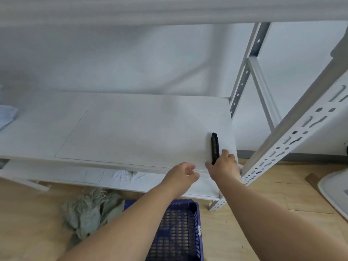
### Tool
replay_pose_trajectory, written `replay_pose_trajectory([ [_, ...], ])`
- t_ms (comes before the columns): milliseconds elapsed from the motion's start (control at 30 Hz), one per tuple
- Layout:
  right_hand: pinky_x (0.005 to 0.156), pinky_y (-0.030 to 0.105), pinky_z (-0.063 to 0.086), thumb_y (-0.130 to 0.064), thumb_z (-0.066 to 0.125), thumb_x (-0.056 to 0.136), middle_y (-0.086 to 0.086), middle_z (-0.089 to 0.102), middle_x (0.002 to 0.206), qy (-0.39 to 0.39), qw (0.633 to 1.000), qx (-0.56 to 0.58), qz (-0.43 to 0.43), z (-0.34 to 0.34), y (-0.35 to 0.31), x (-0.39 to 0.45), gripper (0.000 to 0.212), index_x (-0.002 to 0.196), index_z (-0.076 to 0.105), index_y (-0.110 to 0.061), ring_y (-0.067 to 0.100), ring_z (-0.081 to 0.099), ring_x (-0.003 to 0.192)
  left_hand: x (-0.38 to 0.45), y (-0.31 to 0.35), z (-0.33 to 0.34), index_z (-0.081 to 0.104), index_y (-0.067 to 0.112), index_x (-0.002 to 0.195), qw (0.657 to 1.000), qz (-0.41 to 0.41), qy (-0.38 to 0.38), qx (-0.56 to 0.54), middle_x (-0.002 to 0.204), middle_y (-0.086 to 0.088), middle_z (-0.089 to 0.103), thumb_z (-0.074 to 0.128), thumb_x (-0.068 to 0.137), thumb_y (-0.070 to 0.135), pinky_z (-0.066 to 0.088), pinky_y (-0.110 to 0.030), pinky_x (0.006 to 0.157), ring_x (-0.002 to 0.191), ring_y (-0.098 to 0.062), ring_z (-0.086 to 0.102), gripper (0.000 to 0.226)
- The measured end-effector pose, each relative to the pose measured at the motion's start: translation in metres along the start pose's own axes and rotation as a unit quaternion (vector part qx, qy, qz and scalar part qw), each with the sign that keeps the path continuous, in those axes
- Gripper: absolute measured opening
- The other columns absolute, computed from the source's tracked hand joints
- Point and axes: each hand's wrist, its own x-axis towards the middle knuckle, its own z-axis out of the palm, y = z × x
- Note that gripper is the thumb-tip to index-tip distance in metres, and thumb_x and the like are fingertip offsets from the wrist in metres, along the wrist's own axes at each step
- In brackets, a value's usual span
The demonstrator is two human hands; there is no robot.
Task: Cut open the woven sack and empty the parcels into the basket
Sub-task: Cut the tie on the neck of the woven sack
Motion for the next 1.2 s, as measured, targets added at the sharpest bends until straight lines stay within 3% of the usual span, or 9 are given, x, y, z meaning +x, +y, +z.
replay_pose_trajectory([
  [167,0.072,0.038,0.042,-0.018,0.056,0.086,0.012,0.046,0.119,-0.012,0.999,0.027,0.028,0.003,-0.001,0.019,0.037,0.119,0.042,-0.008,0.032,0.051,0.107,0.012,-0.004,-0.005,0.05,0.023,0.134,0.999,-0.018,0.03,-0.023,0.116,0.011,0.056,0.055,0.094,0.036,0.041,-0.026,0.095,0.111,-0.011,0.054,0.042],
  [300,0.062,0.034,0.049,-0.021,0.058,0.079,0.013,0.064,0.087,-0.099,0.978,0.186,0.013,-0.002,-0.017,0.013,0.024,0.095,0.064,-0.004,0.029,0.059,0.073,0.017,0.0,-0.012,0.051,0.019,0.135,0.99,-0.035,0.067,-0.122,0.12,0.004,0.06,0.054,0.095,0.034,0.049,-0.034,0.096,0.108,-0.013,0.061,0.043],
  [367,0.071,0.039,0.054,-0.019,0.062,0.079,0.007,0.065,0.072,-0.14,0.953,0.265,-0.034,0.003,-0.031,-0.003,0.02,0.094,0.069,-0.008,0.025,0.06,0.069,0.015,0.001,-0.02,0.051,0.016,0.134,0.973,-0.054,0.103,-0.201,0.116,0.003,0.061,0.051,0.097,0.036,0.051,-0.033,0.091,0.105,-0.013,0.062,0.042],
  [533,0.062,0.029,0.05,-0.019,0.069,0.077,0.005,0.07,0.083,-0.221,0.914,0.306,-0.145,0.011,-0.058,-0.058,0.031,0.106,0.056,-0.015,0.014,0.062,0.065,-0.002,-0.009,-0.053,0.06,0.022,0.117,0.936,-0.046,0.183,-0.297,0.107,0.0,0.067,0.045,0.1,0.034,0.053,-0.034,0.087,0.099,-0.015,0.064,0.025],
  [633,0.071,0.032,0.055,-0.021,0.072,0.08,0.006,0.071,0.087,-0.246,0.892,0.332,-0.181,0.009,-0.068,-0.084,0.033,0.107,0.054,-0.015,0.016,0.067,0.068,-0.023,-0.028,-0.069,0.064,0.022,0.114,0.921,-0.022,0.183,-0.343,0.105,-0.001,0.071,0.051,0.099,0.023,0.053,-0.028,0.079,0.096,-0.015,0.067,0.021],
  [767,0.073,0.025,0.054,-0.024,0.061,0.092,0.004,0.068,0.093,-0.331,0.841,0.387,-0.181,0.015,-0.083,-0.125,0.029,0.119,0.056,-0.013,0.013,0.066,0.079,-0.058,-0.059,-0.095,0.066,0.018,0.115,0.909,-0.01,0.178,-0.375,0.104,-0.003,0.073,0.052,0.099,0.02,0.053,-0.027,0.078,0.097,-0.015,0.069,0.022],
  [900,0.074,0.025,0.056,-0.018,0.048,0.1,0.011,0.07,0.098,-0.391,0.779,0.466,-0.149,0.041,-0.11,-0.178,0.021,0.116,0.058,-0.01,0.019,0.069,0.083,-0.098,-0.096,-0.124,0.069,0.022,0.105,0.91,0.006,0.206,-0.36,0.102,-0.001,0.072,0.048,0.1,0.018,0.051,-0.027,0.079,0.099,-0.014,0.067,0.021],
  [1033,0.059,0.024,0.053,-0.023,0.045,0.101,0.01,0.064,0.086,-0.352,0.812,0.446,-0.132,0.071,-0.136,-0.226,0.024,0.116,0.054,-0.006,0.015,0.062,0.066,-0.132,-0.13,-0.143,0.067,0.029,0.091,0.918,0.018,0.208,-0.338,0.096,0.004,0.072,0.048,0.099,0.017,0.049,-0.026,0.077,0.094,-0.01,0.068,0.024],
  [1200,0.052,0.025,0.048,-0.037,0.046,0.099,0.005,0.061,0.072,-0.291,0.859,0.4,-0.13,0.094,-0.155,-0.264,0.039,0.109,0.055,-0.001,0.014,0.055,0.055,-0.164,-0.157,-0.157,0.068,0.025,0.099,0.926,0.032,0.193,-0.324,0.102,0.001,0.072,0.048,0.099,0.015,0.049,-0.027,0.078,0.097,-0.012,0.068,0.021],
])
